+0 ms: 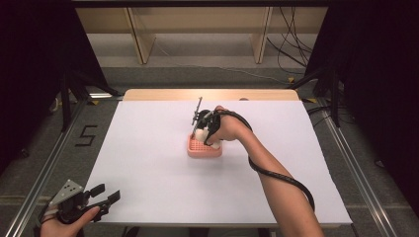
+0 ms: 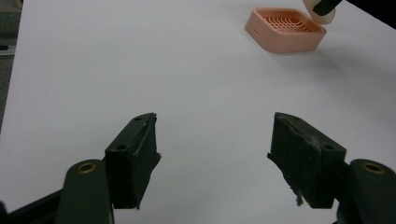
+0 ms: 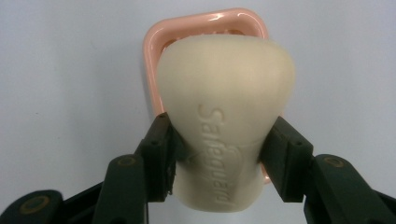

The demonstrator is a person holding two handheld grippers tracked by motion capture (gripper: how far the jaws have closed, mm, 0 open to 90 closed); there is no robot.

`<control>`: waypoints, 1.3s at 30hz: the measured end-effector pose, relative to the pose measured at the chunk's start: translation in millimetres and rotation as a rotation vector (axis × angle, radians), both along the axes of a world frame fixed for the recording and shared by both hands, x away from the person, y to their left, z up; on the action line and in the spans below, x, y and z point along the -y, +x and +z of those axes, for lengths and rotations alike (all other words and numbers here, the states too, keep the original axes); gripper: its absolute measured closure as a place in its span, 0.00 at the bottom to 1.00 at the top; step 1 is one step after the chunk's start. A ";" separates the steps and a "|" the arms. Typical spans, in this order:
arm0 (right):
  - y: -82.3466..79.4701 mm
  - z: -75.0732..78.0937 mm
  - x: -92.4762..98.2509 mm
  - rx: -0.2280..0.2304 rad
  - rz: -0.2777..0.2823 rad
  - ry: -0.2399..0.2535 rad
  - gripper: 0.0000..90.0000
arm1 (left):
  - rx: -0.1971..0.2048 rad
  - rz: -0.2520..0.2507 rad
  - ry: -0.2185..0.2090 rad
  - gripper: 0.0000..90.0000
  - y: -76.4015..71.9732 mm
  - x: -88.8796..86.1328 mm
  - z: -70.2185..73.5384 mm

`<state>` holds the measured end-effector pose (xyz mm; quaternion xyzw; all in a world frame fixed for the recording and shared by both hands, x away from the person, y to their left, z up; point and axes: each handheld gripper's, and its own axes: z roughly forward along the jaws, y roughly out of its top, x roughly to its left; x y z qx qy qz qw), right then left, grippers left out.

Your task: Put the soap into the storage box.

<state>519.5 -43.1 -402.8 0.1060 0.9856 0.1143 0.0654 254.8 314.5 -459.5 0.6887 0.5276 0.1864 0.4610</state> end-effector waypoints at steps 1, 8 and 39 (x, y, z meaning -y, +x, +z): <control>-0.5 -0.6 -0.3 -0.001 -0.008 -0.002 0.56 | 0.000 -0.001 0.001 0.34 0.0 0.0 0.0; 4.1 -7.1 -2.2 0.008 0.020 -0.008 0.56 | 0.000 0.000 -0.002 0.34 -0.1 -0.2 0.2; 10.2 -19.2 -4.9 0.012 -0.036 0.033 0.42 | 0.003 -0.001 -0.007 0.34 0.0 -0.2 0.2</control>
